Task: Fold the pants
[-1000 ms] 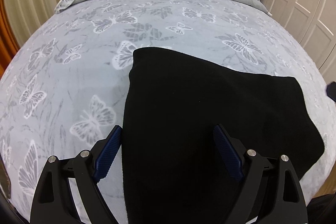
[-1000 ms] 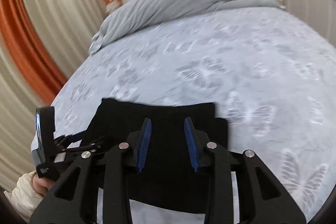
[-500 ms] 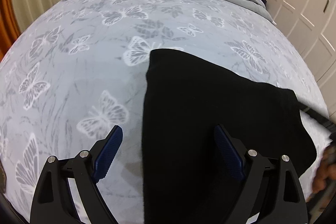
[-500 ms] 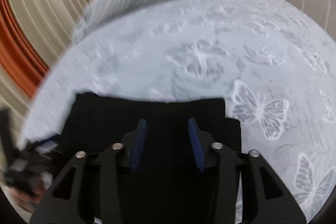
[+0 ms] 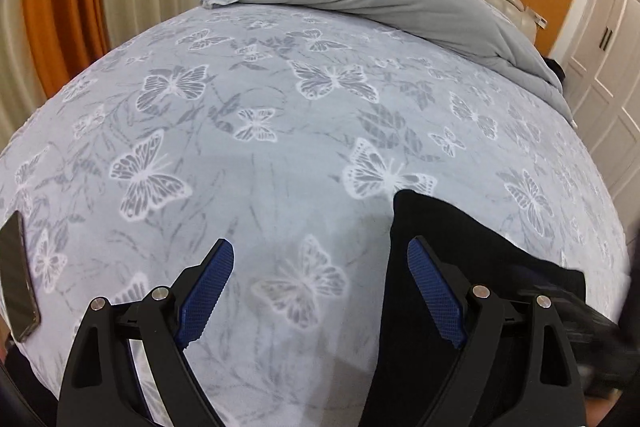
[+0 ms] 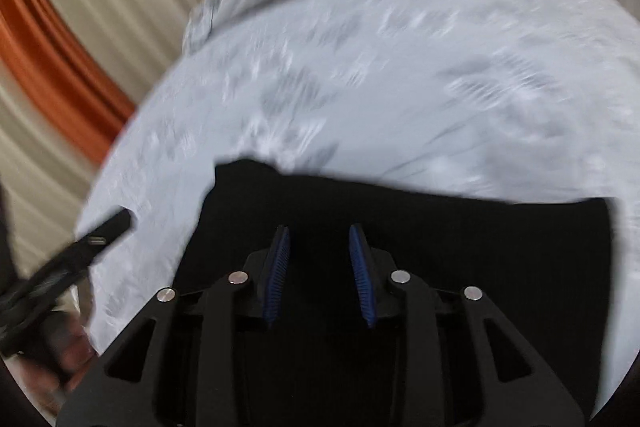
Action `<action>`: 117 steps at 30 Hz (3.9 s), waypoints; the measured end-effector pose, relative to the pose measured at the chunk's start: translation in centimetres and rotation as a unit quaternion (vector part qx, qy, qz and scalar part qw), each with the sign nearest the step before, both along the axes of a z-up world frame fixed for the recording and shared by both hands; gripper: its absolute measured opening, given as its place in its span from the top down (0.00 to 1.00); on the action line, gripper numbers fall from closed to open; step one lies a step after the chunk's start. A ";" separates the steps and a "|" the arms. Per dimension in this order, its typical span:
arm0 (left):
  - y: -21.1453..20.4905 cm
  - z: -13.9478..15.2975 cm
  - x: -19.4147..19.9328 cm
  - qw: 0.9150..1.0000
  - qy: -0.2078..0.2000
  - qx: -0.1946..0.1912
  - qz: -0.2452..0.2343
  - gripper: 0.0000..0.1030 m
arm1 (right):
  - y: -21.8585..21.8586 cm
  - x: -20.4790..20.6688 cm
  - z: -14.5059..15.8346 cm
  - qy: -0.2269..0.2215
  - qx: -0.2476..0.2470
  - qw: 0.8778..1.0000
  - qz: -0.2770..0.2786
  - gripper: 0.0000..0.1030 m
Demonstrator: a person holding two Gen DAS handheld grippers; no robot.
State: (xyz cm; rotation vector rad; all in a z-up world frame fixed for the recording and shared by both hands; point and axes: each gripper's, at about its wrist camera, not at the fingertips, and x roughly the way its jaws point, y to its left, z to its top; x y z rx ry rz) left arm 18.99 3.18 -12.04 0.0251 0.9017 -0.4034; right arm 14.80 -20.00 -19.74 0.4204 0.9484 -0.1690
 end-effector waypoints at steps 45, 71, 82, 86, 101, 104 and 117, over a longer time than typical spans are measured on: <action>-2.6 -0.8 -1.7 0.995 -0.029 0.074 -0.062 0.16 | -5.3 -6.9 3.9 0.049 -0.127 0.984 -0.116 0.34; -4.8 -3.2 -7.4 0.984 0.057 0.051 -0.163 0.16 | -3.6 -17.3 6.5 -0.041 0.034 0.998 -0.023 0.85; -3.8 -4.9 -9.0 0.983 0.078 0.040 -0.163 0.16 | -5.9 -20.7 5.3 -0.027 -0.015 0.993 -0.115 0.27; -3.8 -5.2 -8.5 0.984 0.092 0.028 -0.151 0.16 | -7.0 -20.1 5.0 -0.017 -0.018 0.990 -0.140 0.20; -5.4 -6.2 -7.7 0.984 0.107 0.018 -0.140 0.10 | -7.9 -19.8 -0.6 0.048 0.107 0.983 -0.144 0.12; -3.7 -6.6 -7.3 0.979 0.153 -0.017 -0.137 0.10 | -7.5 -20.5 -0.5 0.049 0.116 0.984 -0.127 0.12; -3.3 -7.8 -6.9 0.969 0.191 -0.080 -0.131 0.10 | -7.7 -19.9 -1.2 0.005 0.161 0.978 -0.131 0.35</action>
